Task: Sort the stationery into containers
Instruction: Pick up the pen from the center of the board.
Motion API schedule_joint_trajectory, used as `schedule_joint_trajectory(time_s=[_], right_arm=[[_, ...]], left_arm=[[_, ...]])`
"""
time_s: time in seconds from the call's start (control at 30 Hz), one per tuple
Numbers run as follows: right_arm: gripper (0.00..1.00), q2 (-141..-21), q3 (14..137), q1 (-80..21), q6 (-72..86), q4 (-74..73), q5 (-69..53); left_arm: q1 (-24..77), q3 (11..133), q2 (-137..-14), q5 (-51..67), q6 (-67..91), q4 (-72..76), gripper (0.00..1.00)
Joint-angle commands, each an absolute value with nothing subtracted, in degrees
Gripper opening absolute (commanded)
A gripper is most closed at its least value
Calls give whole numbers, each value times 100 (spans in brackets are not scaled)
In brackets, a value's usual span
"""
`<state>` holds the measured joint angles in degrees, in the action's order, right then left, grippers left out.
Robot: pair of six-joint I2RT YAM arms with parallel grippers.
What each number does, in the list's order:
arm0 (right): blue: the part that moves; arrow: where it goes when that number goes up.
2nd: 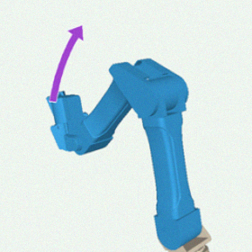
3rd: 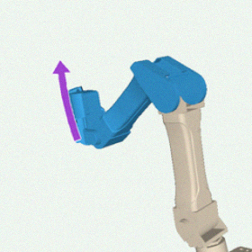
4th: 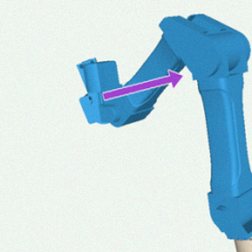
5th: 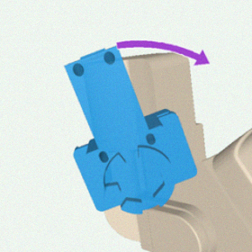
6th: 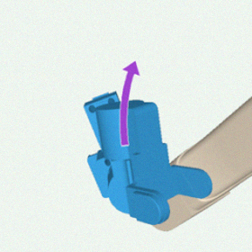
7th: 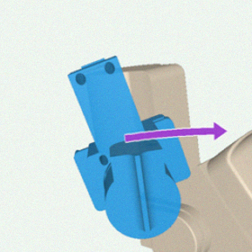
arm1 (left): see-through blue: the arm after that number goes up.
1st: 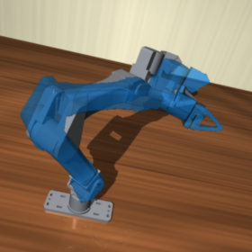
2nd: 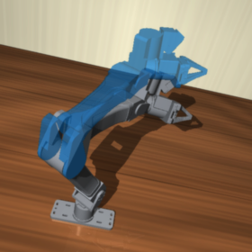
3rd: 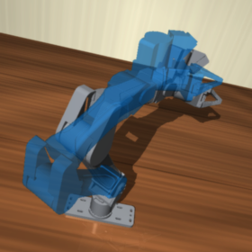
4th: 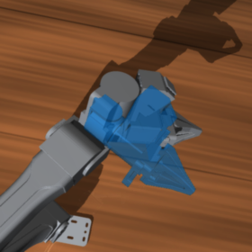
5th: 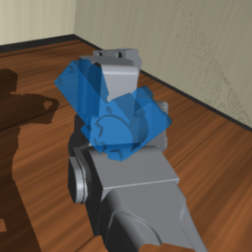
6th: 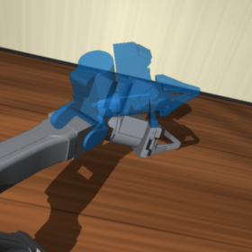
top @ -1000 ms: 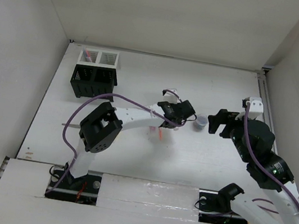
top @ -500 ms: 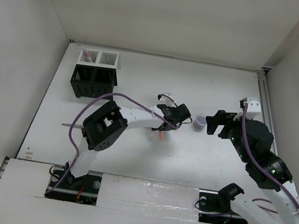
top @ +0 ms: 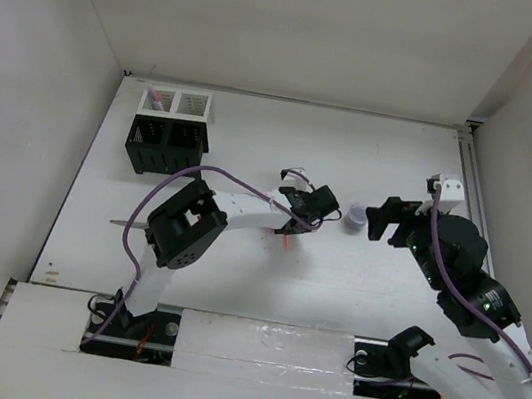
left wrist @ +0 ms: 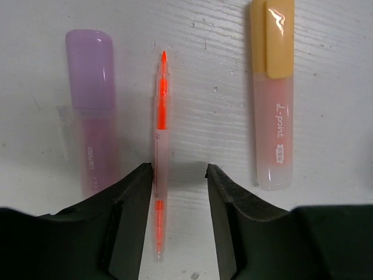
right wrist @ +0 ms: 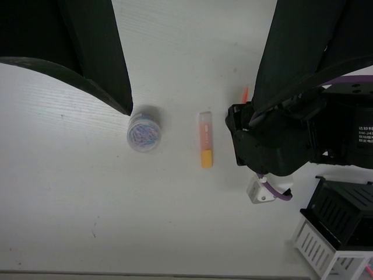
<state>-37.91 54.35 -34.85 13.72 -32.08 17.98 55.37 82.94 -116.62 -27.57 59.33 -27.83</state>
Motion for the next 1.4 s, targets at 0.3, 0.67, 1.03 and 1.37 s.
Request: schedule_joint_trajectory(time_s=[0.3,0.67,1.03,1.37], right_arm=[[89,-3683,5353,-3463,1318,-2839,1696],[89,-3577,5353,-3463,1318,-2839,1644],[89,-3393,5458,-3463,1266,-2839,1477],[89,-3182,5397,-3463,1152,-2717,1451]], left_arm=[[5528,8183,-11848,-2620,6073,-2795,23],[5476,7972,-11900,-2514,6073,-2690,0],[5423,8252,-10725,-2302,4984,-2258,0],[4984,8465,-9204,-3189,4509,-3058,0]])
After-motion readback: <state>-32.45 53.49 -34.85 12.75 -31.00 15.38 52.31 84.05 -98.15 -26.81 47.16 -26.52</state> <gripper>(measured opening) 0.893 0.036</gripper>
